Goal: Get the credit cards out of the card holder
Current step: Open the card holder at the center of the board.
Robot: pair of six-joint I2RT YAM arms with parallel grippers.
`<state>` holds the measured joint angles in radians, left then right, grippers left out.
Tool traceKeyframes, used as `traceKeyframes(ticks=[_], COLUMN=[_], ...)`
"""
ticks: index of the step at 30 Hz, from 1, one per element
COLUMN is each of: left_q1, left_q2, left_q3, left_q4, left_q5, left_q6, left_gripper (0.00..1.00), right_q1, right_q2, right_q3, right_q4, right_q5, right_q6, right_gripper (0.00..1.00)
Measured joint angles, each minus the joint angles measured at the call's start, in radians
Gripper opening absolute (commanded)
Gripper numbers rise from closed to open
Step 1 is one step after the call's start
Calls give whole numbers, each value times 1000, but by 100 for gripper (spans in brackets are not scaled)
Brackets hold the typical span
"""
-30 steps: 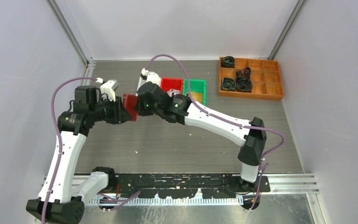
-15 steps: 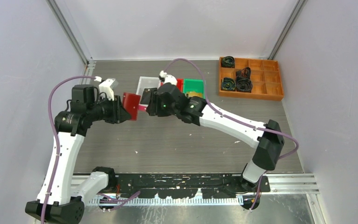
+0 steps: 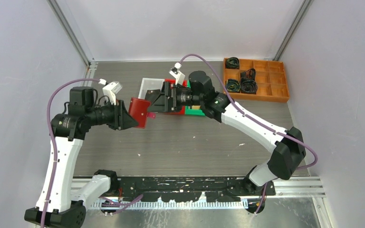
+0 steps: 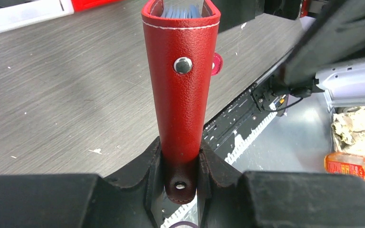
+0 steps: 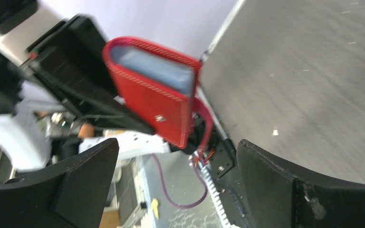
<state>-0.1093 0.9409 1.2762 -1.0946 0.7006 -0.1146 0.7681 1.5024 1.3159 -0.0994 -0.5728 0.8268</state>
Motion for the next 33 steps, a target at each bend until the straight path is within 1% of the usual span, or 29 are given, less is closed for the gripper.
traceKeyframes(ticks=[3, 5, 8, 12, 19, 22, 24, 26, 28, 31, 33], left_q1=[0, 0, 0, 0, 0, 0, 0, 0, 0, 0, 0], left_q2=[-1, -2, -3, -3, -3, -3, -3, -3, -1, 0, 1], left_q3=[0, 0, 4, 24, 43, 58, 69, 76, 76, 77, 77], left_q4=[-10, -13, -20, -25, -27, -30, -33, -40, -45, -48, -48], left_q5=[18, 32, 55, 95, 173, 199, 219, 224, 233, 250, 263], left_q6=[1, 0, -1, -6, -18, -22, -30, -35, -40, -43, -43], left_gripper=[0, 0, 0, 0, 0, 0, 0, 0, 0, 1, 1], right_q1=[11, 16, 25, 34, 36, 36, 36, 36, 37, 38, 38], right_q2=[0, 0, 1, 2, 3, 3, 3, 2, -6, -33, -52], right_q3=[5, 6, 6, 6, 5, 2, -4, -8, -21, -50, -67], right_q4=[44, 59, 68, 67, 43, 38, 39, 53, 92, 129, 140], right_q5=[-103, -145, -183, -206, -214, -214, -218, -235, -253, -270, -275], right_q6=[11, 14, 13, 1, -18, -25, -26, -23, -13, -2, 0], right_gripper=[99, 97, 91, 78, 67, 57, 46, 34, 25, 19, 16])
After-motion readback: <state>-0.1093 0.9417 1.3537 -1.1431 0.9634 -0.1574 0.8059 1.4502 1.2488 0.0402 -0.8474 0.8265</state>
